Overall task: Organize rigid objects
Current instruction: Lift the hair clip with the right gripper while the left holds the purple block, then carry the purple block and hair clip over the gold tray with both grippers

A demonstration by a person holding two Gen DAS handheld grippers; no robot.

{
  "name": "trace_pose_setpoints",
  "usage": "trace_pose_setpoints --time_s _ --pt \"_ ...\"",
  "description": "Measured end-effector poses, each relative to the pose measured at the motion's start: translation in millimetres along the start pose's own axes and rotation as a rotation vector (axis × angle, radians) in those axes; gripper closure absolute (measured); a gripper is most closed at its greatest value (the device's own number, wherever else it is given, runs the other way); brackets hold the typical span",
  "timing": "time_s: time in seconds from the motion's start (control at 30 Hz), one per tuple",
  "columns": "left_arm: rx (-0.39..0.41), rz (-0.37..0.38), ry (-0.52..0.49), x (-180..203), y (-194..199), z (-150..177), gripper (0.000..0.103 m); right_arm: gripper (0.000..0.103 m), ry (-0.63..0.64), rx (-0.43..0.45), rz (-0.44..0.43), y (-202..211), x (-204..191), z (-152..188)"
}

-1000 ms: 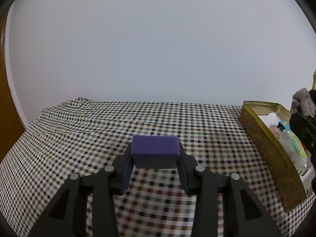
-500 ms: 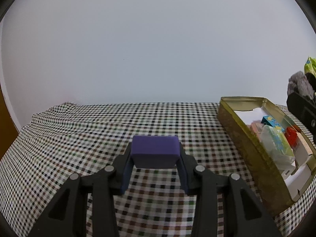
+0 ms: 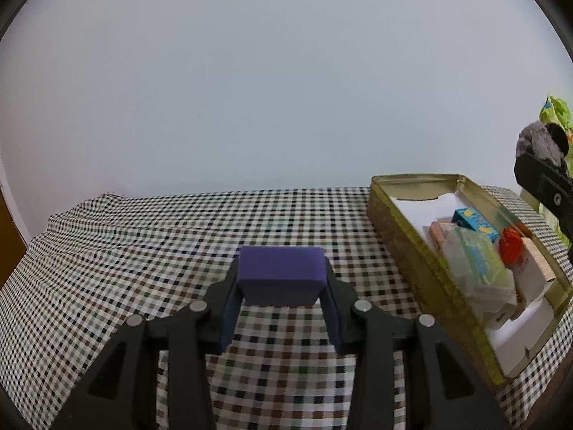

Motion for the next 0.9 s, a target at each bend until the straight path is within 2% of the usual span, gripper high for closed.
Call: trace_pose_setpoints --time_s 0.2,0.37,0.5,0.7,0.9 --pt "0.030 0.027 0.001 14.9 6.5 -10.6 0.064 0.030 -0.014 0.001 0.038 8.4 19.4 -4.6" --pt "0.058 0.062 -0.008 31.5 13.6 -19.4 0.064 0.030 -0.017 0.019 0.081 -3.2 41.4 -12.8" --pt "0.078 0.100 -0.024 50.5 15.1 -28.1 0.064 0.030 -0.019 0.024 0.149 -10.1 69.2 -16.5" --pt "0.067 0.167 -0.047 85.7 10.9 -32.6 0.064 0.030 -0.060 -0.001 0.199 -15.4 97.7 -17.5" --pt "0.029 0.231 -0.091 117.9 7.9 -21.6 0.064 0.030 -0.066 -0.050 0.208 -36.7 125.5 4.8"
Point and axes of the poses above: each gripper's, at about its wrist camera, not at the fingertips, and y roughly against the way its jaws point, x to its right, z to its underside, the point moved 6 cm from there along -y, roughly the way its jaws point, and after that the axes turned 5 degrees about x, right-handed, at the moved point
